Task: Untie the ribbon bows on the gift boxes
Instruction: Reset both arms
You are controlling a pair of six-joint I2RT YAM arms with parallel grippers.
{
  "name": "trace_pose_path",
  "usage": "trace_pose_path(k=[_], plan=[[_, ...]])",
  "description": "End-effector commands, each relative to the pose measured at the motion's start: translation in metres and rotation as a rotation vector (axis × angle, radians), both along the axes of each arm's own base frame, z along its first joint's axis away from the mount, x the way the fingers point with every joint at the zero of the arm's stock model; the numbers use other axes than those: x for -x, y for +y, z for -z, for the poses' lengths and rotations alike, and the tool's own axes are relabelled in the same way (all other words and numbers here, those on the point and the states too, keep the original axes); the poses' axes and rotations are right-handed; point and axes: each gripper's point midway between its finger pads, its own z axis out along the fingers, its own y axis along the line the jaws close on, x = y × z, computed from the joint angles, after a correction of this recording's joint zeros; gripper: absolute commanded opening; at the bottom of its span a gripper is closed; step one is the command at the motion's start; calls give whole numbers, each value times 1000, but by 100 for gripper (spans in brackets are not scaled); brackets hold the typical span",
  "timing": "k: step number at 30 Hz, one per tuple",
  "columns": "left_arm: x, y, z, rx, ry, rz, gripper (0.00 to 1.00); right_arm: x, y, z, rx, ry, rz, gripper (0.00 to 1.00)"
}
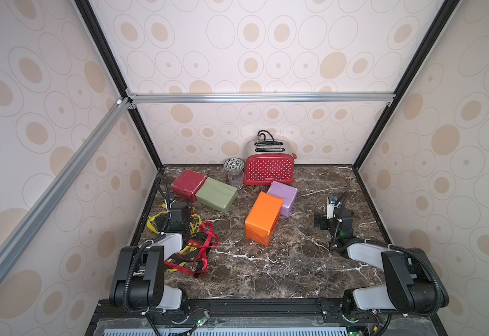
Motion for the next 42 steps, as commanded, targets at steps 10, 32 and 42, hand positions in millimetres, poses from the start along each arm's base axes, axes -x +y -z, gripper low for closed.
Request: trace_pose_path(k=[10, 32, 42], plan=[[-22, -44, -2, -82, -129, 235, 99, -8, 1, 3, -14, -105, 3, 100], [-28, -36, -1, -20, -125, 242, 99, -23, -12, 10, -94, -13, 28, 100], [-28, -37, -1, -19, -125, 244, 99, -23, -13, 11, -94, -11, 28, 100]])
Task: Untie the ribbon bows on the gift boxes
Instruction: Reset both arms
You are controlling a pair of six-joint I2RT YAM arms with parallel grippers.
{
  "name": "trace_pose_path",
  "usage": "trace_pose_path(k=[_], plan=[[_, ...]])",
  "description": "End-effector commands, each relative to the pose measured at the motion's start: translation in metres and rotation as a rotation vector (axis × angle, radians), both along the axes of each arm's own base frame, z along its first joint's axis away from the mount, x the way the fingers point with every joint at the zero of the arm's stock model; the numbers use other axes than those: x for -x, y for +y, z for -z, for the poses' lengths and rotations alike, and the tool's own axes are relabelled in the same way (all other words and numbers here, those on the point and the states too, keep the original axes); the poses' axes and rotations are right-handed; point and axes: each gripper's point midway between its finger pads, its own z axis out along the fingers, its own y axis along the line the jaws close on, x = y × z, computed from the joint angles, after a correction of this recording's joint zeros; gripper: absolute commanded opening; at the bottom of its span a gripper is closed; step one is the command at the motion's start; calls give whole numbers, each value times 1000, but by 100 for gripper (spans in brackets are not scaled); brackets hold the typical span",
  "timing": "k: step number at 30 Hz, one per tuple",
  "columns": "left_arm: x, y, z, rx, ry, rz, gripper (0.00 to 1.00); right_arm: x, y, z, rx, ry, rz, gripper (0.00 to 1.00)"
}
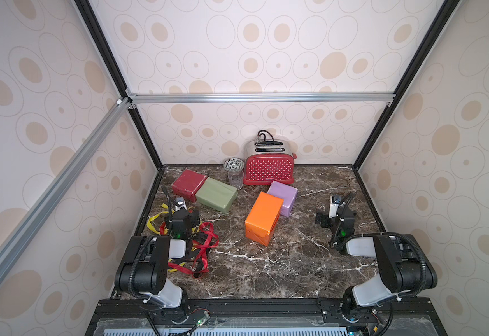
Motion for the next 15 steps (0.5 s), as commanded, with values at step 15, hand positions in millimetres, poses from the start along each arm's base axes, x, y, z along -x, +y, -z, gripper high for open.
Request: trace_pose_path(k=[15], plan=[[-7, 0, -14, -12, -39, 7, 99, 19, 2, -13, -7, -124, -9, 100]])
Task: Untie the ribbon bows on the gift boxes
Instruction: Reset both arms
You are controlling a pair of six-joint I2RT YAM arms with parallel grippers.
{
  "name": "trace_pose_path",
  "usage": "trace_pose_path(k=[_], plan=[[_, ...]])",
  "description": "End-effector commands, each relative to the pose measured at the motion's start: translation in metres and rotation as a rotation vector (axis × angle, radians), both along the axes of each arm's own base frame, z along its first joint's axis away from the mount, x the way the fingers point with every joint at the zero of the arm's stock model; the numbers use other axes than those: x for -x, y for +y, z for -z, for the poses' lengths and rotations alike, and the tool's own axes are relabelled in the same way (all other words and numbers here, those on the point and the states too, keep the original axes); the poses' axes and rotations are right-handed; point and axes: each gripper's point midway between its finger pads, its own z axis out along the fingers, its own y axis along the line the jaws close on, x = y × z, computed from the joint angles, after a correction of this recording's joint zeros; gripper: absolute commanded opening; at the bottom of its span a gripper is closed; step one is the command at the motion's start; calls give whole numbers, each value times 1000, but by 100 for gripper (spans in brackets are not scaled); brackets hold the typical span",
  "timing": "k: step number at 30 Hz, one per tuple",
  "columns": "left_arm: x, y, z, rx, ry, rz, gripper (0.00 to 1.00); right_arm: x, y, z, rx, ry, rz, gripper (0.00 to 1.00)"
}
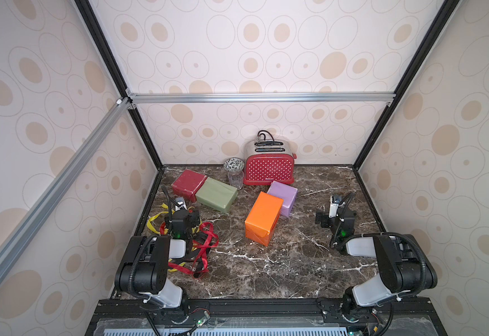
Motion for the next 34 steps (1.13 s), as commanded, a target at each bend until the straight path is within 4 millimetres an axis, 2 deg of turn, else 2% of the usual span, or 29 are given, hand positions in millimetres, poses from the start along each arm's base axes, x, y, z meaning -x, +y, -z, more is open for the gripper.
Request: trace_pose_path(k=[1, 3, 5, 7, 9, 10, 34], plan=[[-7, 0, -14, -11, -39, 5, 99, 26, -1, -18, -11, -172, 8, 100], [-7, 0, -14, -11, -40, 5, 99, 37, -16, -21, -20, -242, 99, 100], [-7, 0, -14, -11, -38, 6, 99, 32, -25, -24, -22, -260, 154, 100], [-7, 0, -14, -12, -39, 7, 99, 19, -31, -17, -23, -146, 199, 100], [-7, 1, -15, -12, -40, 5, 99, 1, -21, -6, 1, -20, 142, 100], [-7, 0, -14, -11, -39, 6, 99, -2, -16, -6, 42, -26, 140, 100], [-7, 0, -14, -6, -38, 14, 99, -1, -16, -7, 48, -16, 151, 100]])
